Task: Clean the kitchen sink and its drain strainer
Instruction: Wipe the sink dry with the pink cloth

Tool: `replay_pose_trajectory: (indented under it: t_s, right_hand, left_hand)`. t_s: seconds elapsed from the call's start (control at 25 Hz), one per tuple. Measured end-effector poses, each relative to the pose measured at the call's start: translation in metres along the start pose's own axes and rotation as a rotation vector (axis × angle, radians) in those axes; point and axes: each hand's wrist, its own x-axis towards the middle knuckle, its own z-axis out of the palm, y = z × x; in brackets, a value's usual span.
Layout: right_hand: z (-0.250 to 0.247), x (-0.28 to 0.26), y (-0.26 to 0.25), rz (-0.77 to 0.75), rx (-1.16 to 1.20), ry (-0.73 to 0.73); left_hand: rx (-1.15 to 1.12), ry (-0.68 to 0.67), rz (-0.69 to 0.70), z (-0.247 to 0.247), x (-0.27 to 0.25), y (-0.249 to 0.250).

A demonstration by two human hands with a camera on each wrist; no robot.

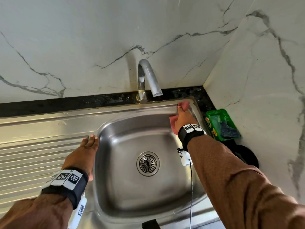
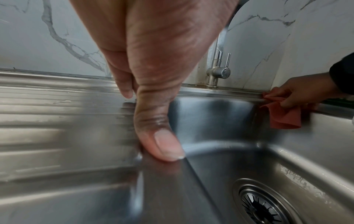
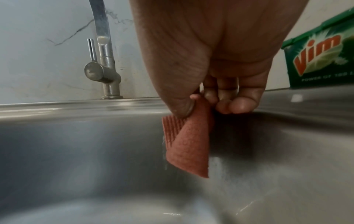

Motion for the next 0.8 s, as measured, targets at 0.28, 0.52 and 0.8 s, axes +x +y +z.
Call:
replay_pose_trajectory:
  t_s: [0.28,0.52,0.8]
  right_hand:
    - [-0.025,-0.006,0.007,0.029,-0.211,-0.041]
    - [-0.037,-0.017,0.002,0.078,-0.221,-0.125]
    - [-0.033,-0.052,0.012,0.067,-0.287,-0.194]
  left_hand:
    - [0.073,0.000,-0.004,-0.001,-0.001,0.006]
    - [0.077,-0.011,0.005,0.001,-0.002,0.006]
    - [0.102,-0.013,-0.009,0.001,-0.005,0.009]
